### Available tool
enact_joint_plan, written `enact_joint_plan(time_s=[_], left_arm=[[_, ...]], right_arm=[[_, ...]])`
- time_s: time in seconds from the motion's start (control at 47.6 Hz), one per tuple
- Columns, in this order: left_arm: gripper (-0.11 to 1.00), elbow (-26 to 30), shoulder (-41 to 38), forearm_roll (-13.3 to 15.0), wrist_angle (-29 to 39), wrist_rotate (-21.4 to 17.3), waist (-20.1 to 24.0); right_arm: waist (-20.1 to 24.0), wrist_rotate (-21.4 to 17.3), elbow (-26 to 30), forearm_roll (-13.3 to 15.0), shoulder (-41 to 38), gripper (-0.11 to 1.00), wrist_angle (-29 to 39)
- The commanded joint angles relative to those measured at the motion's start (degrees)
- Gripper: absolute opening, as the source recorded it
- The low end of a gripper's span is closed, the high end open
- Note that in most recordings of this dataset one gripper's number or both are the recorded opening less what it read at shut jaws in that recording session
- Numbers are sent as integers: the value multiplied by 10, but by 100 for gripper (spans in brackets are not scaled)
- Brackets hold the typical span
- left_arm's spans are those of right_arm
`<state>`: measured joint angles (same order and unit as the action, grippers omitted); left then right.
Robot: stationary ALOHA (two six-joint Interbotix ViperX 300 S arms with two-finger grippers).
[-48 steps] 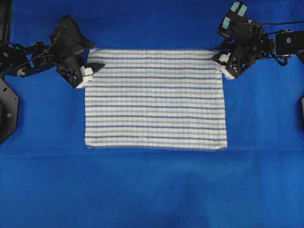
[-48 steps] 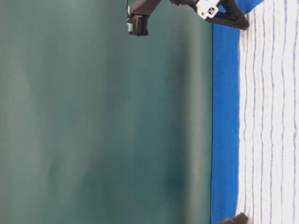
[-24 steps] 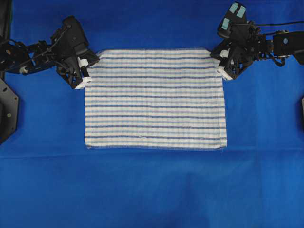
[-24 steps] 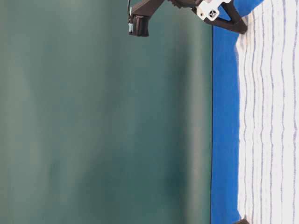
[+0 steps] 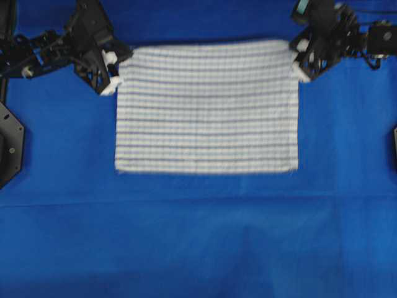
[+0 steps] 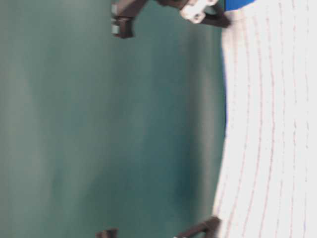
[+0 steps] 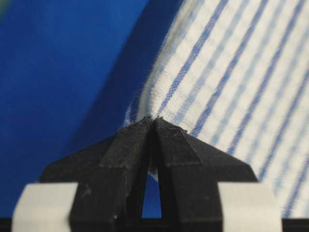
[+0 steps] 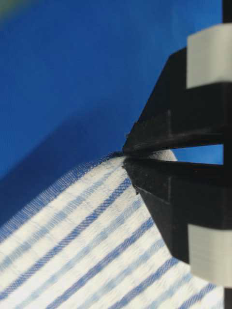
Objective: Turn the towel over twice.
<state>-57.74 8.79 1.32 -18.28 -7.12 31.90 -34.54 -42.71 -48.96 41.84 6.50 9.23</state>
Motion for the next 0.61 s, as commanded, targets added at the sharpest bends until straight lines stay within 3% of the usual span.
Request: enact_joint_plan(time_s=[0.0, 0.252, 0.588], left_arm=[[2, 25, 36, 1, 16, -11, 5], [2, 70, 99, 1, 47, -54, 26], [2, 102, 167, 0, 50, -59, 39]], right_arm=[[-13, 1, 23, 15, 37, 8, 11], [-25, 1, 65, 53, 99, 8, 52], [-8, 3, 99, 75, 191, 8, 99]])
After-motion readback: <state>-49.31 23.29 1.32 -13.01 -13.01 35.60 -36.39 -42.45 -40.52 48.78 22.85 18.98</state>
